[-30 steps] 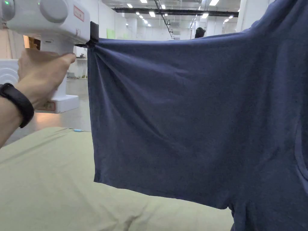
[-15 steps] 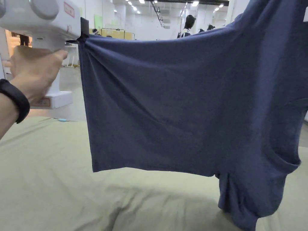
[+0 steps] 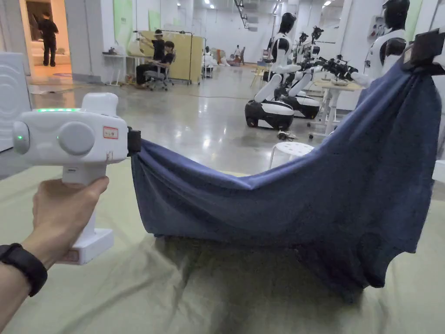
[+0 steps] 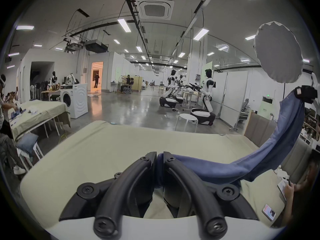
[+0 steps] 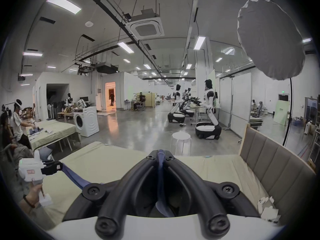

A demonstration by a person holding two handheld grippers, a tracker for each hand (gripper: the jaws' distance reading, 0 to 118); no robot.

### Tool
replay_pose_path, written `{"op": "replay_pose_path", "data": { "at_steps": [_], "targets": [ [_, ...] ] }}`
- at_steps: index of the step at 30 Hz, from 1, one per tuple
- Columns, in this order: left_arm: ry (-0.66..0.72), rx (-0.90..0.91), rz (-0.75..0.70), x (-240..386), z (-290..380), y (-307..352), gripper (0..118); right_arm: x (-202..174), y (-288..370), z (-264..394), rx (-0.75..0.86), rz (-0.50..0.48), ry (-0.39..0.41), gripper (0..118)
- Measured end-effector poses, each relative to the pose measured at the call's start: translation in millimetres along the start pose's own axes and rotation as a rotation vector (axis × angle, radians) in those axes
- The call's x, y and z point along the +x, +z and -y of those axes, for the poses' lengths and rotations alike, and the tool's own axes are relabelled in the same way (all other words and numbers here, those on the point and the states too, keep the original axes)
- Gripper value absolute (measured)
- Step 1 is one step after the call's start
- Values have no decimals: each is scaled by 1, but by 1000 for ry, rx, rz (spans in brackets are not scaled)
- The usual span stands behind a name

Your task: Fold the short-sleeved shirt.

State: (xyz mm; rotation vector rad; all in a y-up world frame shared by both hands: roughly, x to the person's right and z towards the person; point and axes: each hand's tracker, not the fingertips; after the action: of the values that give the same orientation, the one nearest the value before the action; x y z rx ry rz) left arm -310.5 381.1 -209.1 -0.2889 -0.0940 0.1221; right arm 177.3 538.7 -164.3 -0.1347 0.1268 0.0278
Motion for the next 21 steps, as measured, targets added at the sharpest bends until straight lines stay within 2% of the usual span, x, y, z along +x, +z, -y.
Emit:
{"op": "replay_pose_path", "data": {
  "at_steps": [4, 9, 13, 16, 19, 21],
  "targets": [
    [80, -11, 75, -22, 51, 49, 8, 1, 62, 55, 10, -11, -30, 5],
    [68, -24, 138, -33, 121, 125, 8, -4, 144, 124, -68, -102, -98, 5],
    [73, -56, 149, -39, 167, 181, 8, -22, 208, 179, -62, -81, -135, 5],
    [77, -90, 139, -42, 192, 210, 8, -31, 236, 208, -79, -67, -212, 5],
    [76, -131, 108, -47, 218, 219, 8, -36, 239, 239, -151, 3, -193, 5],
    [104, -172, 73, -47, 235, 218, 8, -33, 227, 265, -224, -15, -201, 5]
  ]
}}
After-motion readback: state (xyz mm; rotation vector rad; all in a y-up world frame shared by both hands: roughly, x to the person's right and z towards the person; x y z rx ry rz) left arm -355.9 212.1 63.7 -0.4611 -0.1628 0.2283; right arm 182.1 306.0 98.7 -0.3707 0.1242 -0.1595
